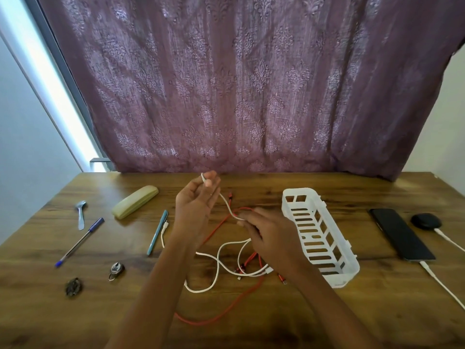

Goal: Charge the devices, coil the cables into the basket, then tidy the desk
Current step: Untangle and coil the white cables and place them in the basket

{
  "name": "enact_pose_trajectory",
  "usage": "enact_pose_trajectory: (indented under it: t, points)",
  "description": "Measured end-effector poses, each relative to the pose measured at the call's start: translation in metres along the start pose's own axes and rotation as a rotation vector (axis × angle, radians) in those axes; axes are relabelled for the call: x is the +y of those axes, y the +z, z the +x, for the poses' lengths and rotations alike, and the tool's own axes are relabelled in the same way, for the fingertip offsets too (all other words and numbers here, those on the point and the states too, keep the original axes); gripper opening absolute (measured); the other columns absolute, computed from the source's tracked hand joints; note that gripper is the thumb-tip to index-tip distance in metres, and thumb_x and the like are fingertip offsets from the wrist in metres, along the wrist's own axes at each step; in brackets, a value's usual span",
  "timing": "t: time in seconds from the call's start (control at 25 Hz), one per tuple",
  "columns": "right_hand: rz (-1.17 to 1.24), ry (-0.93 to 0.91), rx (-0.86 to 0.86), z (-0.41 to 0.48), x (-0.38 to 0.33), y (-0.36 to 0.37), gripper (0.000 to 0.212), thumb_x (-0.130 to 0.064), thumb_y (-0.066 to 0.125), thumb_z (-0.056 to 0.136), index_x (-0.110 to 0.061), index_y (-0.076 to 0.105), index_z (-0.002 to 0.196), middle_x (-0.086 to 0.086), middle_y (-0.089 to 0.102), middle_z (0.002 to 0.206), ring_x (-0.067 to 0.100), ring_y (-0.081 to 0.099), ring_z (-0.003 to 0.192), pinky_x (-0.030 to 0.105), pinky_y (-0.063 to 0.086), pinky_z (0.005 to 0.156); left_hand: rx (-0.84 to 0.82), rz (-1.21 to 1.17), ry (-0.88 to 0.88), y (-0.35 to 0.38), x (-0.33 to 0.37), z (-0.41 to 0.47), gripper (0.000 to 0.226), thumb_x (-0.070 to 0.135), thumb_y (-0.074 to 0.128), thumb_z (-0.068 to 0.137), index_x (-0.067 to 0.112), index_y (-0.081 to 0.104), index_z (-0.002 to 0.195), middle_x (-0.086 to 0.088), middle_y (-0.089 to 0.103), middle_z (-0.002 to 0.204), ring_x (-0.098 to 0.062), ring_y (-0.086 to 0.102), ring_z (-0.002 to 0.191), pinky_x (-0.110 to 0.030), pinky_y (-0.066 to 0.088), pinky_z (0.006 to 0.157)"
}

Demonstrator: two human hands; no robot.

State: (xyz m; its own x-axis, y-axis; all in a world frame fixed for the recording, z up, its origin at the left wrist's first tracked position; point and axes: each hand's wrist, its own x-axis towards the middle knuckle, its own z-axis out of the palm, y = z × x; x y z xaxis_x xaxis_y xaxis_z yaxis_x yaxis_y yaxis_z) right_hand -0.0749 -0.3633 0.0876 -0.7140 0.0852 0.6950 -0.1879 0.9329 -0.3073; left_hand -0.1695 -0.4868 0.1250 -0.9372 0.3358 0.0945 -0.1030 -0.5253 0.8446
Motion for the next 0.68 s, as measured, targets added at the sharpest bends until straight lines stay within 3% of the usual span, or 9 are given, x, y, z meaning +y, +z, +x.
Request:
enact_pose_trajectory:
  t: [0.12,0.24,0.4,0.52,0.68]
  points:
    - [-0.118,-0.157,0.106,0.012,0.001,-0.013,0.019,-0.031,0.057,0.085,-0.021,0.073,0.085,-0.007,0.057,0.064,0.008,0.053,0.056,0.019,0.037,0.043,-0.066,0.364,0.068,-0.001,-0.017,-0.007,0.017,0.007,0.05,0.093,0.006,0.059,0.107,-0.004,0.067,0.103,-0.005,0.066,0.089,-0.017,0.052,0.074]
    - [-0.117,-0.223,0.127,0.034,0.006,-0.029,0.008,-0.026,0.068,0.077,-0.025,0.074,0.082,-0.008,0.056,0.064,0.006,0.051,0.058,0.018,0.034,0.046,-0.277,0.489,0.012,0.001,-0.026,-0.018,0.015,0.007,0.047,0.095,0.005,0.059,0.104,-0.005,0.067,0.098,-0.015,0.064,0.091,-0.028,0.05,0.082]
    - [0.0,-0.14,0.106,0.058,0.018,-0.035,0.017,-0.032,0.06,0.081,-0.025,0.076,0.085,-0.009,0.062,0.068,0.002,0.05,0.055,0.019,0.038,0.048,-0.36,0.364,-0.091,0.01,-0.022,-0.03,0.029,0.014,0.036,0.099,0.0,0.061,0.103,-0.012,0.071,0.098,-0.025,0.065,0.102,-0.035,0.048,0.095]
    - [0.078,-0.008,0.071,0.066,0.029,-0.031,0.026,-0.041,0.054,0.083,-0.028,0.075,0.09,-0.01,0.061,0.069,-0.001,0.045,0.06,0.018,0.034,0.049,-0.372,0.327,-0.089,0.014,-0.016,-0.031,0.029,0.016,0.033,0.099,0.003,0.059,0.098,-0.007,0.07,0.081,-0.021,0.067,0.086,-0.031,0.051,0.087]
    - [0.252,0.133,0.037,0.062,0.035,-0.017,0.023,-0.038,0.055,0.088,-0.026,0.074,0.094,-0.008,0.07,0.077,0.005,0.059,0.065,0.03,0.049,0.059,-0.38,0.162,-0.082,0.019,-0.006,-0.026,0.022,0.018,0.041,0.096,0.007,0.058,0.088,-0.002,0.062,0.068,-0.013,0.06,0.069,-0.026,0.051,0.073]
